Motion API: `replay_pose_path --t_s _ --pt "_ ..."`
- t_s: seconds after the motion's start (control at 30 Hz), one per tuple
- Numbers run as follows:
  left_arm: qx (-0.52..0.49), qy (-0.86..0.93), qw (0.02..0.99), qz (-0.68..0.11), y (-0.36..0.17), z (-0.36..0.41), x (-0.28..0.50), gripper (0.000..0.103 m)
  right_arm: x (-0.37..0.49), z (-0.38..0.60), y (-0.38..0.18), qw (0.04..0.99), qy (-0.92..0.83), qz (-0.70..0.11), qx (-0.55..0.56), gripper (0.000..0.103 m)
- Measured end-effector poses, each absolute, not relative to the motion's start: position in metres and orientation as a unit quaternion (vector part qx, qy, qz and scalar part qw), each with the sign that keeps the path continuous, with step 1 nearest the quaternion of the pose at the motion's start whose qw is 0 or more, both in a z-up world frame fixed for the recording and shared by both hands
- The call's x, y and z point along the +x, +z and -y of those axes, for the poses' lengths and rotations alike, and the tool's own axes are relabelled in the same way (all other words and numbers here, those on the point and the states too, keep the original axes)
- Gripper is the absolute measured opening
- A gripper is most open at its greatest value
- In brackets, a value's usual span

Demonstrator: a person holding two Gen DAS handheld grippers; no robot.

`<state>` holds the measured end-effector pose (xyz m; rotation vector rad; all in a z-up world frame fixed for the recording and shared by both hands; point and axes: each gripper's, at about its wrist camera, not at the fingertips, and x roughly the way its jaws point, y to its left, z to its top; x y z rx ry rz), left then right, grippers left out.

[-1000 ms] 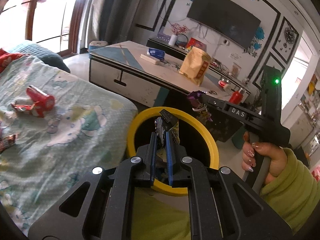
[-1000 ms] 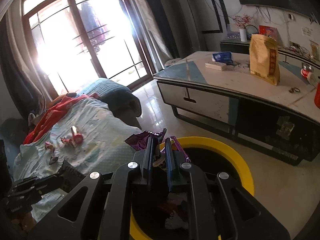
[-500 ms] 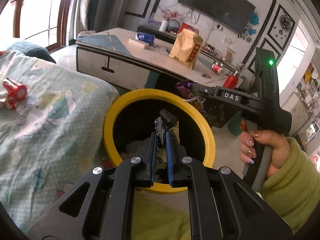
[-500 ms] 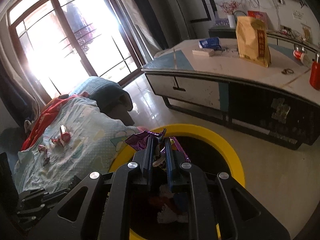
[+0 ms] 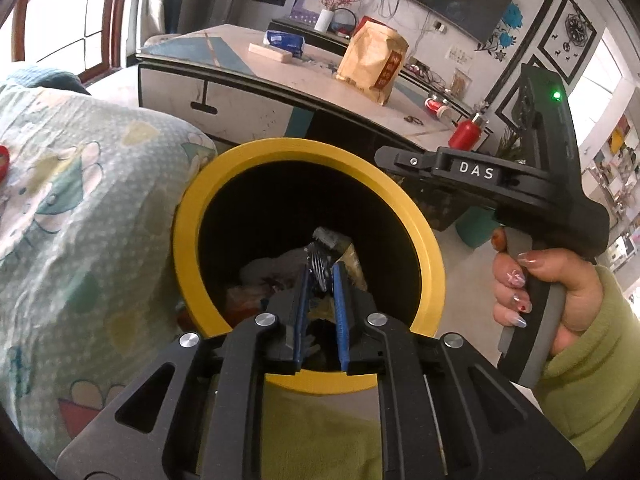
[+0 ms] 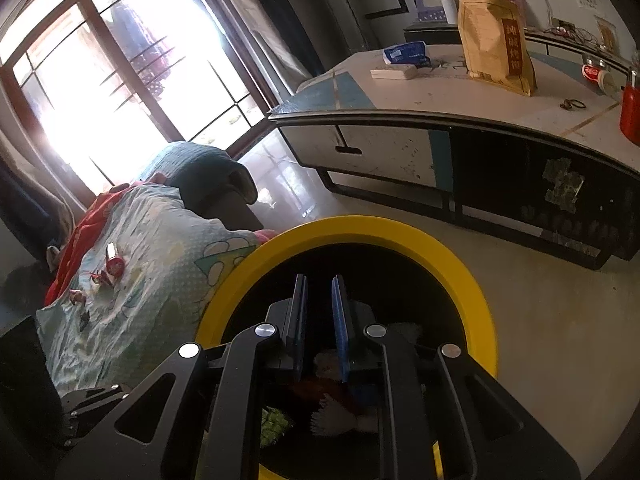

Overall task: Collect trash
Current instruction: 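Open the left tool to drop the dark wrapper into the bin while the right tool drops the purple wrapper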

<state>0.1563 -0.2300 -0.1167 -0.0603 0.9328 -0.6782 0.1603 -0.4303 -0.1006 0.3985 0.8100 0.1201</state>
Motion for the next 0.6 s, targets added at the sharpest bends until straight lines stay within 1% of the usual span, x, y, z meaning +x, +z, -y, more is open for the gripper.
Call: replay_pose_path --t_s 0.07,0.1,0.13,0.17,0.2,0.23,0.3,0.33,0.4,0.47,0.53,0.6 --pt "-0.026 -0.319 0.839 -0.440 -0.117 0.231 0.157 0.025 0.160 0.431 -0.099 0.900 0.055 -0.388 0.192 0.018" --pt "-0.026 -0.317 0.841 -0.438 -0.116 0.230 0.157 0.039 0.160 0.431 -0.098 0.902 0.050 -0.385 0.190 0.025" --pt "-0.026 -0.315 0.842 -0.436 -0.115 0.229 0.157 0.044 0.160 0.432 -0.096 0.903 0.047 -0.382 0.189 0.032" --pt "-0.027 -0.314 0.844 -0.435 -0.114 0.227 0.157 0.045 0.159 0.432 -0.095 0.905 0.044 -0.379 0.188 0.035" --pt "-0.028 -0.311 0.845 -0.433 -0.113 0.228 0.157 0.050 0.159 0.432 -0.094 0.907 0.040 -0.376 0.187 0.041" --pt "-0.029 -0.307 0.848 -0.432 -0.112 0.226 0.157 0.060 0.159 0.433 -0.094 0.908 0.037 -0.374 0.185 0.044" --pt "-0.035 -0.301 0.852 -0.426 -0.108 0.220 0.156 0.071 0.158 0.433 -0.092 0.911 0.029 -0.372 0.177 0.049" --pt "-0.037 -0.299 0.854 -0.424 -0.106 0.218 0.156 0.080 0.157 0.432 -0.091 0.912 0.025 -0.370 0.175 0.052" --pt "-0.040 -0.292 0.860 -0.417 -0.101 0.213 0.154 0.092 0.156 0.433 -0.089 0.914 0.021 -0.366 0.173 0.055" --pt "-0.043 -0.289 0.865 -0.409 -0.095 0.207 0.152 0.092 0.154 0.431 -0.085 0.917 0.019 -0.362 0.170 0.057" --pt "-0.042 -0.279 0.872 -0.401 -0.089 0.200 0.150 0.092 0.152 0.429 -0.081 0.919 0.019 -0.356 0.165 0.062" --pt "-0.047 -0.273 0.877 -0.393 -0.083 0.195 0.149 0.092 0.150 0.426 -0.076 0.922 0.020 -0.351 0.160 0.064"
